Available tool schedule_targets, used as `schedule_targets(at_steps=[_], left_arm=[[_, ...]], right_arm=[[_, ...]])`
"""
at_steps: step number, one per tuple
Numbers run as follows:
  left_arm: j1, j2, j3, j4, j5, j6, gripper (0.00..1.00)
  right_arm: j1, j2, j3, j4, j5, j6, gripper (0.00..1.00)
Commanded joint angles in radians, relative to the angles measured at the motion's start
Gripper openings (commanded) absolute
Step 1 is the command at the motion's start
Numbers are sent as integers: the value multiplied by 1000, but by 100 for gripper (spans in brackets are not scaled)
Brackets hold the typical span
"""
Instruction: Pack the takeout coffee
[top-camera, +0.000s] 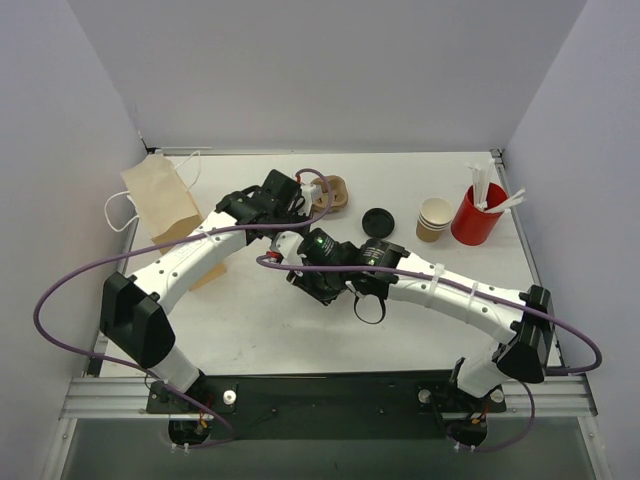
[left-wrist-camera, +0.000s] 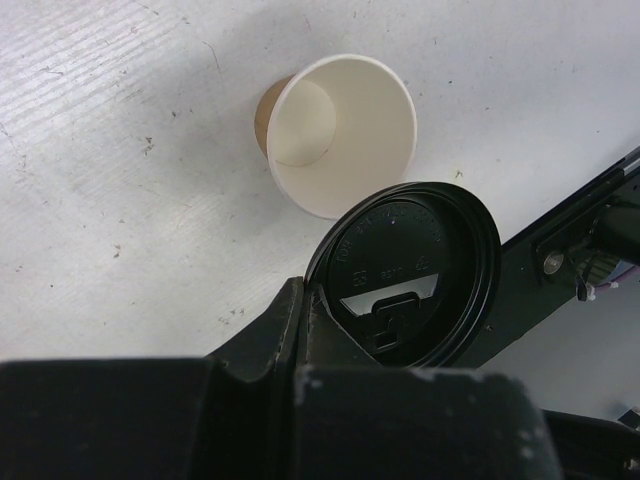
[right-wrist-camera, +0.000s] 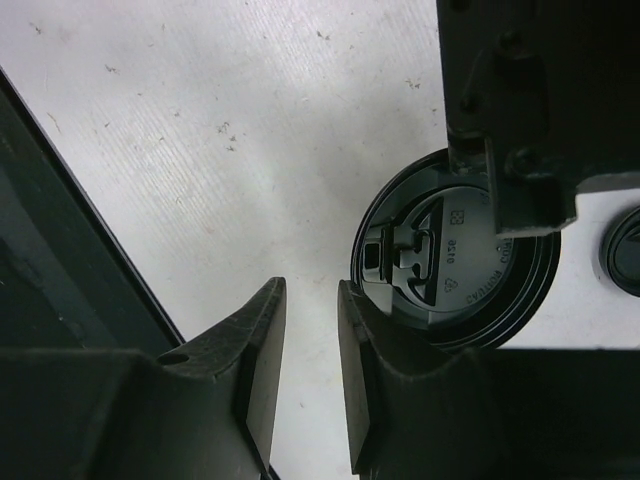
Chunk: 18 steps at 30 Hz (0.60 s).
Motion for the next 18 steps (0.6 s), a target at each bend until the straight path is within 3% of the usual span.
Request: schedule_targets(at_steps=[1, 18], left_arm=[[-1, -46, 4, 13, 20, 23, 0], [-4, -46, -17, 13, 3, 34, 0]], right_arm=[[-10, 21, 47, -23, -21, -15, 23], [-9, -32, 76, -41, -17, -10, 22]])
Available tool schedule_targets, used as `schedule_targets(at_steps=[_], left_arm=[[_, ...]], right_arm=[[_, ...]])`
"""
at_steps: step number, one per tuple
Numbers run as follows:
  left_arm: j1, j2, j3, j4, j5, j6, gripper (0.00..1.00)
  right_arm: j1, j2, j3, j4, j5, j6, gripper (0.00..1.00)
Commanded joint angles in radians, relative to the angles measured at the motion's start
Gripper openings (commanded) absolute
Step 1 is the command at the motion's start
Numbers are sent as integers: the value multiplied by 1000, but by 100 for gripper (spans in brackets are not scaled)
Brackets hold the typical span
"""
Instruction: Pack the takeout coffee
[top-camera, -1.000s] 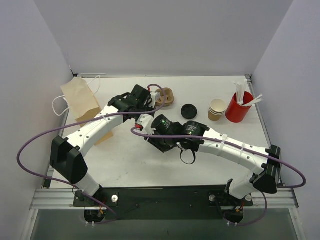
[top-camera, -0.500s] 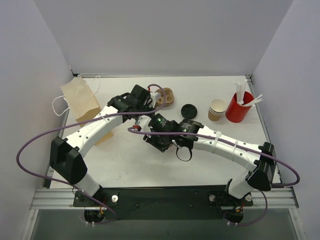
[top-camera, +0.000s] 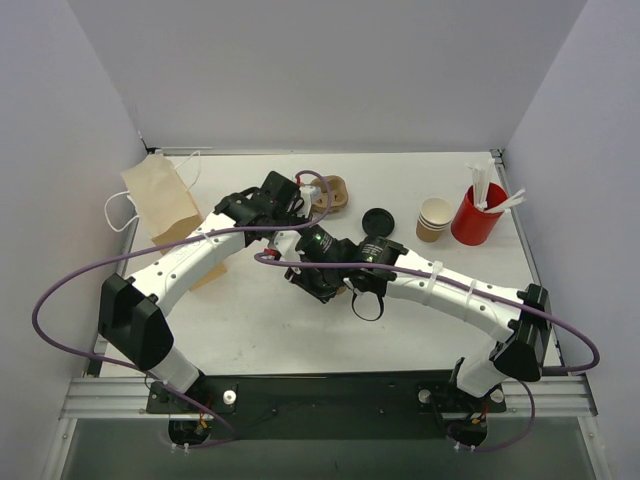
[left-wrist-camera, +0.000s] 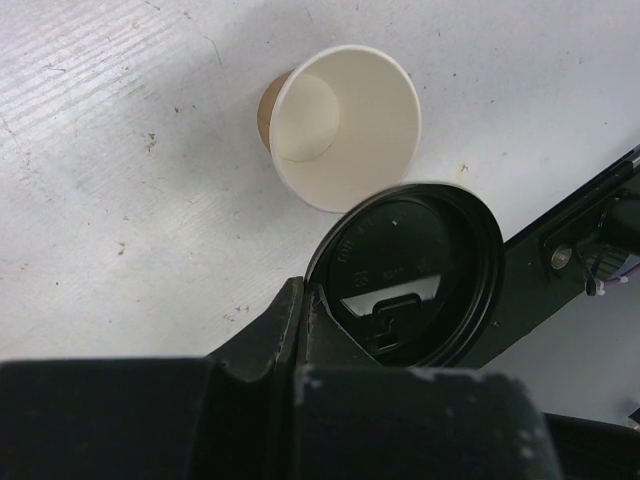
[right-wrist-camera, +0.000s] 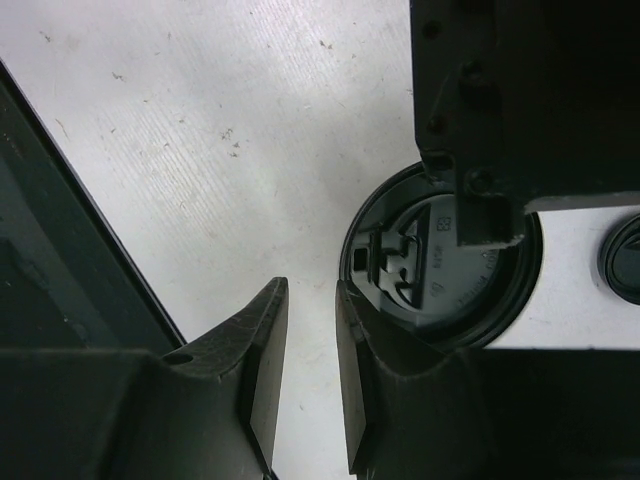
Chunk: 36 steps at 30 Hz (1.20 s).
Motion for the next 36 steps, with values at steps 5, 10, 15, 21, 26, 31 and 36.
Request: schedule_targets(at_steps=[5, 10, 15, 21, 26, 31, 36], left_arm=[[-4, -36, 4, 6, 11, 23, 0], [-7, -42, 8, -4, 5, 28, 0], [-7, -40, 11, -5, 6, 29, 0], [-7, -39, 17, -2, 8, 31, 0], [-7, -39, 21, -4, 11, 31, 0], [-7, -40, 22, -5, 19, 29, 0], [-6, -39, 16, -5, 26, 31, 0]], right_arm=[[-15, -34, 32, -30, 18, -20, 22], [-38, -8, 41, -29, -34, -24, 22], [-38, 15, 53, -34, -57, -27, 20], [-38, 38, 61, -40, -84, -27, 20], [-38, 49, 52, -40, -69, -27, 19], [-36, 56, 43, -38, -37, -33, 17], [-42, 12, -19, 12, 5, -24, 17]])
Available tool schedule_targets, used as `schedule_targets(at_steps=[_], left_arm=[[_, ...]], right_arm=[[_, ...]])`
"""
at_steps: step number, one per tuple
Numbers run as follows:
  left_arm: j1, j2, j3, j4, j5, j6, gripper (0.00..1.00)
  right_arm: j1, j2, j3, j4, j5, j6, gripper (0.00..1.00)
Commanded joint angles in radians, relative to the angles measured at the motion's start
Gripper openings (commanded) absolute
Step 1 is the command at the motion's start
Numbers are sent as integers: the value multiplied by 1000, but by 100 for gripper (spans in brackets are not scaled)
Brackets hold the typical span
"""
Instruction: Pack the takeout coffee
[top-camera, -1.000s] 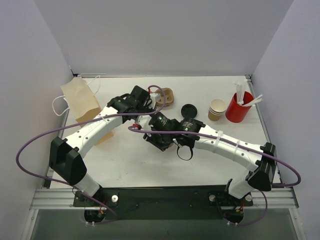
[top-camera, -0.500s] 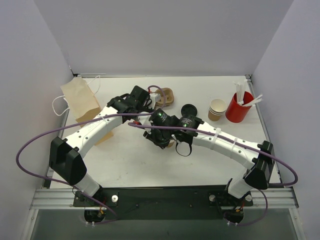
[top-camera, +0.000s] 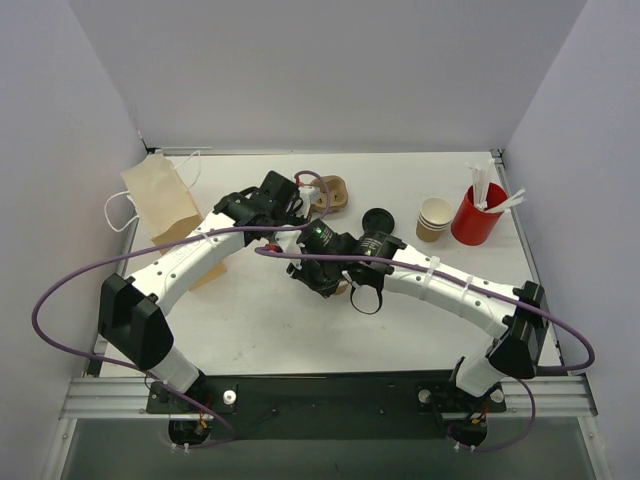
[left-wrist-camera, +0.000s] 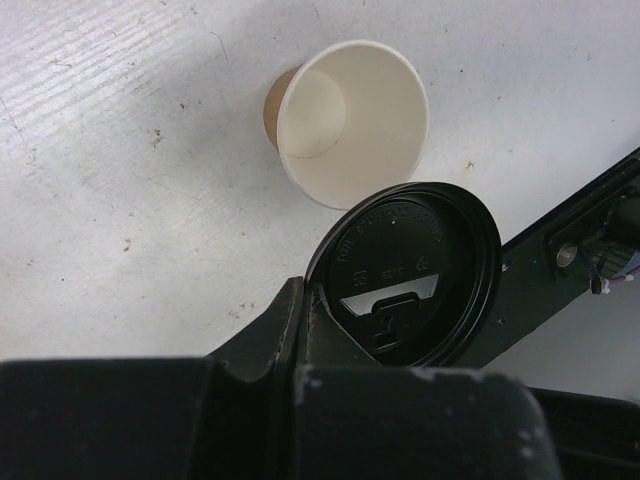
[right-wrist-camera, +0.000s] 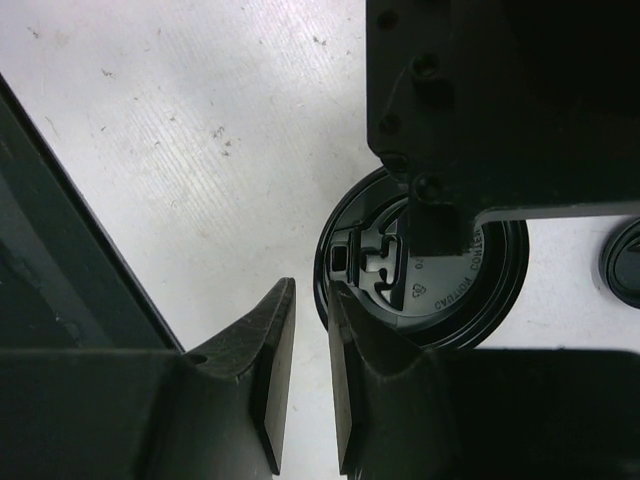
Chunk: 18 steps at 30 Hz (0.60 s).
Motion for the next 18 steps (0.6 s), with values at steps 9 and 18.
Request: schedule_targets(at_steps=[9, 18], left_arm=[[-5, -33, 26, -7, 46, 36, 0], [-3, -21, 54, -33, 79, 65, 0]], right_arm=[[-39, -112, -137, 122, 25, 16, 18], [-43, -117, -133, 127, -9, 4, 17]])
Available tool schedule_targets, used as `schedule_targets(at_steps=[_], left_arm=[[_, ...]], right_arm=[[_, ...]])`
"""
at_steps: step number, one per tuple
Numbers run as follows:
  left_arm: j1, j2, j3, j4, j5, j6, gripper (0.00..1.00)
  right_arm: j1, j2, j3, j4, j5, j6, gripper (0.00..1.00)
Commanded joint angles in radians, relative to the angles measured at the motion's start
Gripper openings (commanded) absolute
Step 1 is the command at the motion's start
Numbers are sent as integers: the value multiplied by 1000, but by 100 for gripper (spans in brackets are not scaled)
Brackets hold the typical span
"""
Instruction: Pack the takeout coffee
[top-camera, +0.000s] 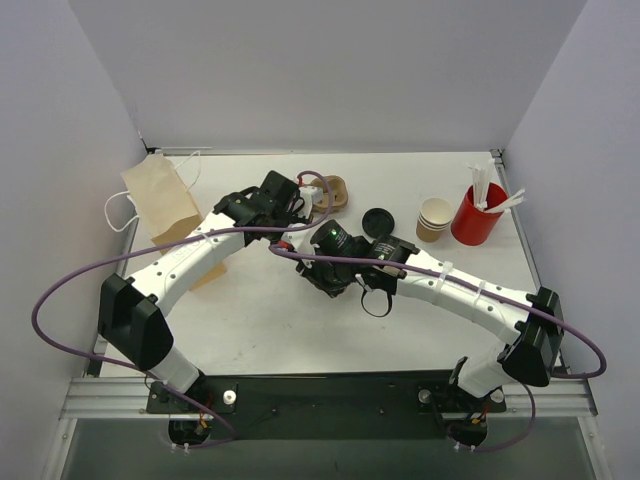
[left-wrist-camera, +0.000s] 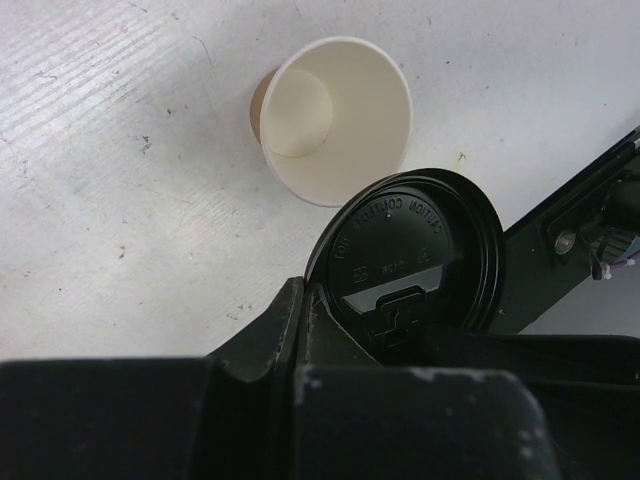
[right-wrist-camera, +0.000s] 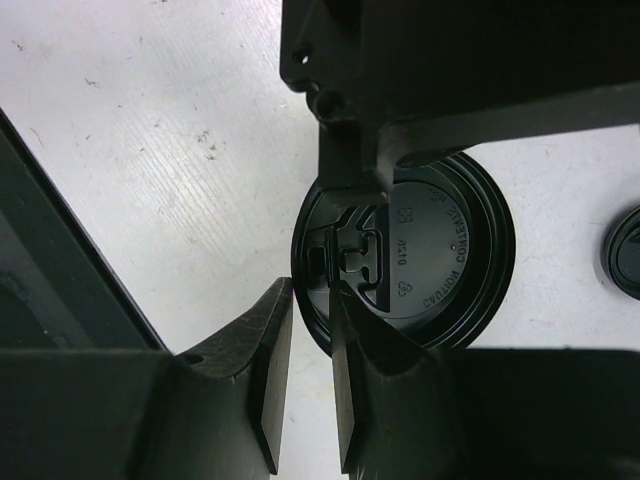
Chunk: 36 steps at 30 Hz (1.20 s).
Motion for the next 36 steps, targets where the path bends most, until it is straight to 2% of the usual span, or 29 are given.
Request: schedule_targets(at_steps=[1, 10, 21, 28, 30, 33, 34, 35, 36], left_arm=[[-2, -18, 52, -32, 60, 37, 0], [3, 11, 92, -41, 64, 39, 0], [4, 45, 137, -63, 83, 49, 0], [4, 43, 141, -63, 84, 49, 0], [4, 43, 147, -63, 88, 48, 0], [4, 42, 155, -61, 89, 43, 14], [4, 42, 161, -63, 91, 42, 21], [4, 37, 166, -60, 86, 39, 35], [4, 35, 169, -60, 81, 37, 39]], right_arm=[[-7, -31, 1, 15, -19, -5, 17], [-5, -31, 3, 4, -46, -8, 14], [-4, -20, 12, 4, 12, -17, 15], [-5, -19, 17, 3, 24, -14, 0], [-5, -22, 17, 4, 24, -14, 0], [-5, -23, 23, 1, 29, -11, 0], [-4, -23, 26, 0, 30, -11, 0], [-4, -25, 32, 0, 29, -9, 0], [-5, -25, 37, -2, 29, -8, 0]])
